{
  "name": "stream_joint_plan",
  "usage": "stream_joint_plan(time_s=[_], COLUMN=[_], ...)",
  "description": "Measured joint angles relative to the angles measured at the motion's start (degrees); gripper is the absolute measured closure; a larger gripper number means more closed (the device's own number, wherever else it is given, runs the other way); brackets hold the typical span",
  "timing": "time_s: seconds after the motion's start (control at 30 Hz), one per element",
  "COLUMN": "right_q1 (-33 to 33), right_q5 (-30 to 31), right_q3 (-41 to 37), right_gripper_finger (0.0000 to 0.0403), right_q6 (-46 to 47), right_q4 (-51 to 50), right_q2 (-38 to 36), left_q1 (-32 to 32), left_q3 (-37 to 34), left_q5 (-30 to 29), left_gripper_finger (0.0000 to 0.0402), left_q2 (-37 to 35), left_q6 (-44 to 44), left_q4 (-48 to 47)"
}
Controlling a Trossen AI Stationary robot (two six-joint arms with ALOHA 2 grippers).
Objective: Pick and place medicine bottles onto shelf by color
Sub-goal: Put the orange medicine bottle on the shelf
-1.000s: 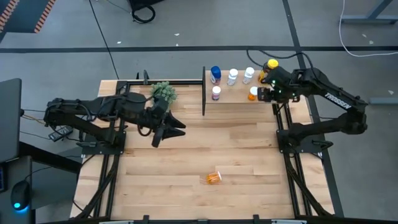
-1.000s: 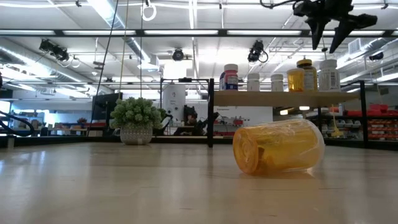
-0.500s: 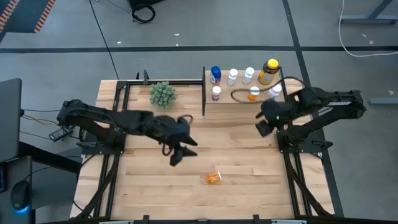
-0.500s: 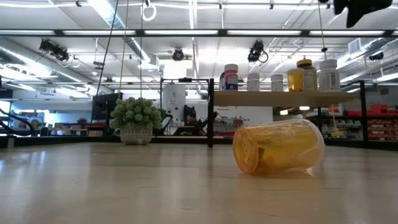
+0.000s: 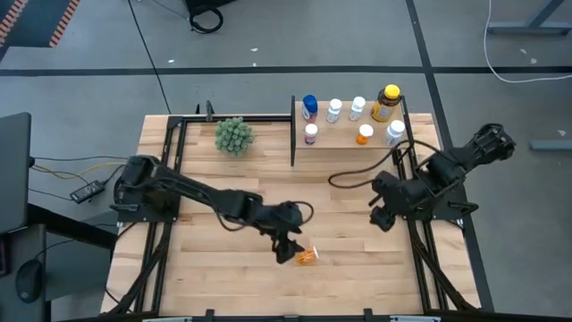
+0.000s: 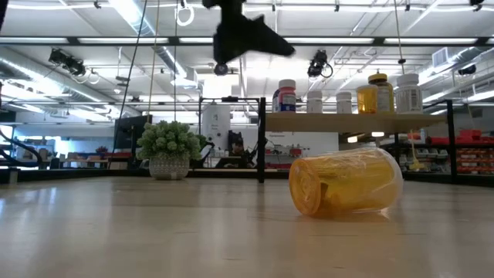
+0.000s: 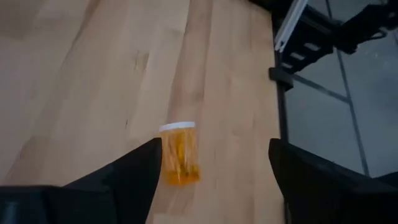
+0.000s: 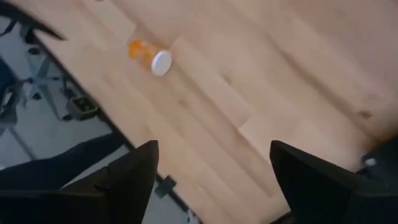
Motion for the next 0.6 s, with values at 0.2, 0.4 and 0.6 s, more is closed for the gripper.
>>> stream_joint_plan(time_s=[0.2,0.4,0.6], right_q1=[7.7,13.2,17.0], right_q5=[0.8,2.2,4.3], right_q3=[0.0,0.0,0.0], right_gripper_finger=[0.0074,0.0074,0.0074], right_q6=[3.7,3.9,5.1], right_q4=[2.8,2.8,2.9], right_q2=[2.3,4.7,6.0], left_q1=[-1.6,-2.6,-2.9], left_q3=[0.0,0.0,0.0], left_q5=[-1.2,-4.1,-10.1], left_gripper_finger=[0.0101,0.0101,0.0101], left_q2=[6.2,11.2,14.3], left_q6=[2.9,3.6,5.9], left_q4=[3.4,5.3,9.6])
